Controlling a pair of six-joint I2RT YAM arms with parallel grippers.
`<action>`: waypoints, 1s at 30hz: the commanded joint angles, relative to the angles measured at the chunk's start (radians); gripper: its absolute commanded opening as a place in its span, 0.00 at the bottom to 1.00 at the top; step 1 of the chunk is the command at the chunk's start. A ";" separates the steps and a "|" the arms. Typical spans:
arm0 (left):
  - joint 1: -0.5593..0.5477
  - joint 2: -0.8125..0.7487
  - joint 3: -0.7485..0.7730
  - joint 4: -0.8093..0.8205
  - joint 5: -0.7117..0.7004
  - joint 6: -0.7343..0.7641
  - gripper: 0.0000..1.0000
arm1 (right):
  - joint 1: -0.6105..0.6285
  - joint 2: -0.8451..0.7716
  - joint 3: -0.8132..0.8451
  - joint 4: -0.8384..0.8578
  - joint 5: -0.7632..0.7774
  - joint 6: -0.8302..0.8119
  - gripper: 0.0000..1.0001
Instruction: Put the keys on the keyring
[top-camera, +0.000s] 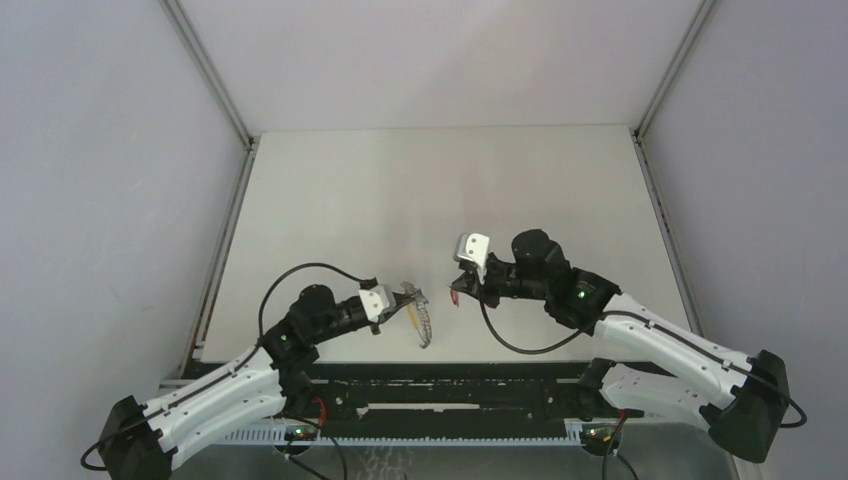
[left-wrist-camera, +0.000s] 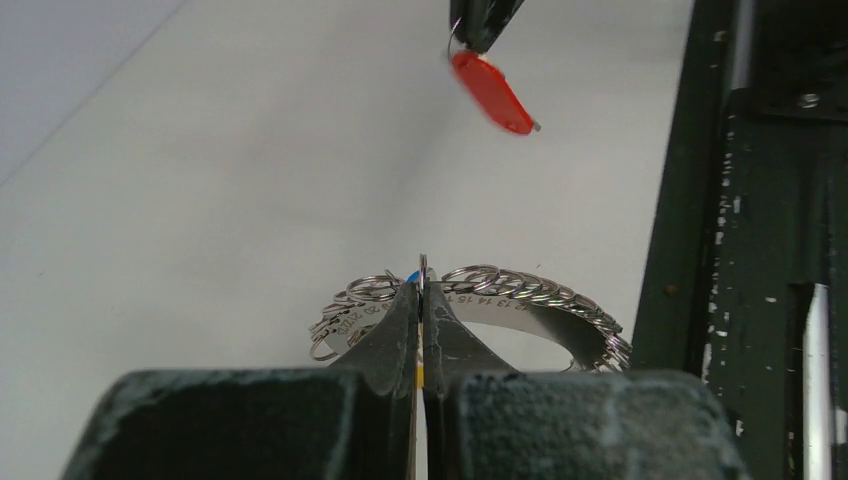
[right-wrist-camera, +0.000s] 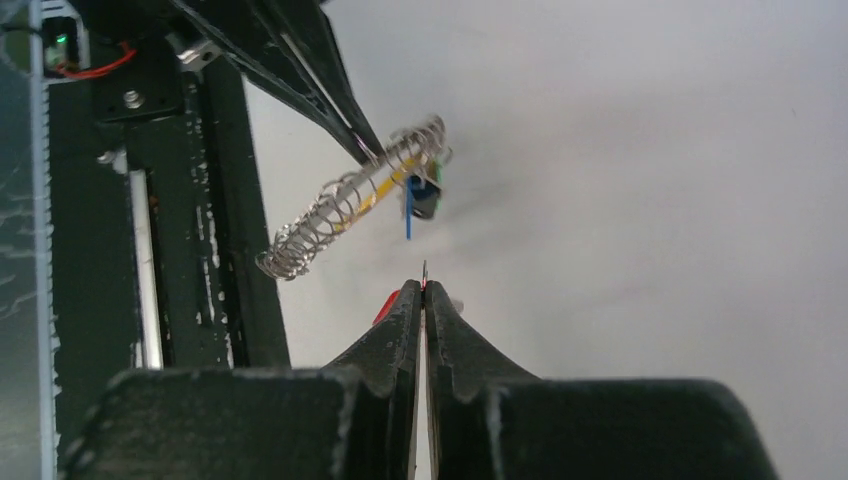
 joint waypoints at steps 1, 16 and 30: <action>-0.007 0.008 0.098 0.046 0.157 0.038 0.00 | 0.058 0.042 0.090 -0.092 -0.066 -0.130 0.00; -0.008 0.085 0.143 0.014 0.249 0.037 0.00 | 0.232 0.113 0.149 -0.120 0.162 -0.288 0.00; -0.008 0.098 0.153 -0.014 0.221 0.049 0.00 | 0.312 0.163 0.187 -0.140 0.267 -0.329 0.00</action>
